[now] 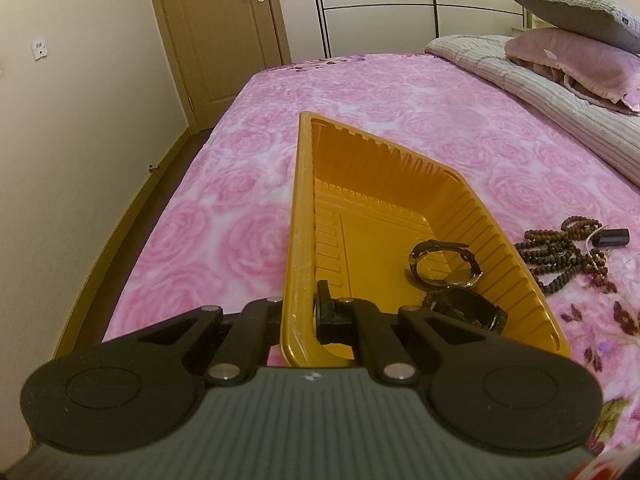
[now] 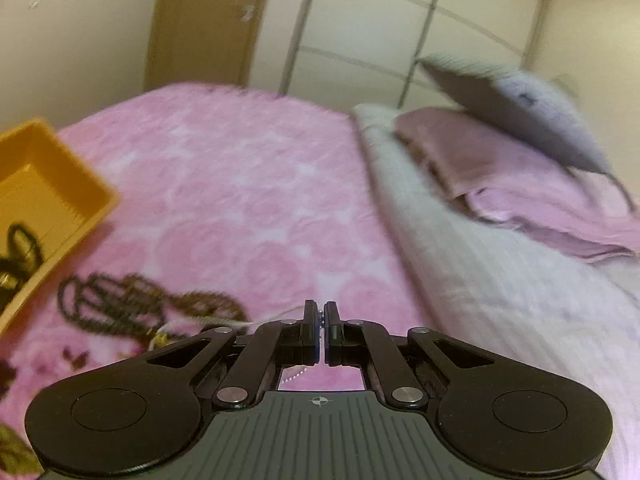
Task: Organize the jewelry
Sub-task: 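Grasp the pearl necklace with the right tool and lift it from the pile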
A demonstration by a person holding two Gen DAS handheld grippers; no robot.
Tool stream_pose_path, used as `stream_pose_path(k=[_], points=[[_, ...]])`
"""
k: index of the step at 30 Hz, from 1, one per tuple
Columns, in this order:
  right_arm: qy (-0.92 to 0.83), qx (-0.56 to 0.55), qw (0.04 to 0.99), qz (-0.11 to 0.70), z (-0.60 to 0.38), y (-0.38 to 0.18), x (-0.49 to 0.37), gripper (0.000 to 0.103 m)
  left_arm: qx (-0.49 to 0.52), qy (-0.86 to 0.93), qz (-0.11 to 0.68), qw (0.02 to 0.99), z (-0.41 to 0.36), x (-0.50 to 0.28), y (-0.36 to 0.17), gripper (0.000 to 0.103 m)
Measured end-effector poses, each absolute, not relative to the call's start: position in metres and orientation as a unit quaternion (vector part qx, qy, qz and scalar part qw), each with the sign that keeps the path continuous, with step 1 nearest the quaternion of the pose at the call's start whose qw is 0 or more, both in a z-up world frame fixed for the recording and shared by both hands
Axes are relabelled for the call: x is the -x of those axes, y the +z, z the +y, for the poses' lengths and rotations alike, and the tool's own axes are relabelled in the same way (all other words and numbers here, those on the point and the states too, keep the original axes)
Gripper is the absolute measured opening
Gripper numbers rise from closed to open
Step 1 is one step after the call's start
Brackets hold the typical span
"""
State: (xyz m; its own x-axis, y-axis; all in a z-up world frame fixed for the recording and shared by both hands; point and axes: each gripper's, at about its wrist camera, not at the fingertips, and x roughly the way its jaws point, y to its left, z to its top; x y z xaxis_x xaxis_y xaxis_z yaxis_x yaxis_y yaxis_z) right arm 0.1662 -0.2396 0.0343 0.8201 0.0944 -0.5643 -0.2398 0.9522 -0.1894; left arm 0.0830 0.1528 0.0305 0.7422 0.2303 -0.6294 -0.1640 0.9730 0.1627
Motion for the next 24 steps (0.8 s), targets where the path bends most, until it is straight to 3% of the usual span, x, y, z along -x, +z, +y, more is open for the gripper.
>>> stream_pose_path(k=[14,24], points=[[0.143,0.113,0.973,0.140,-0.225,0.120,-0.131,0.002,-0.049,0.106,0.342,0.932,0.152,-0.083,0.031,0.004],[0.269,0.119,0.946,0.139,-0.181,0.154,-0.128,0.002,-0.047,0.103,0.341,0.933,0.153,-0.082,0.031,0.004]])
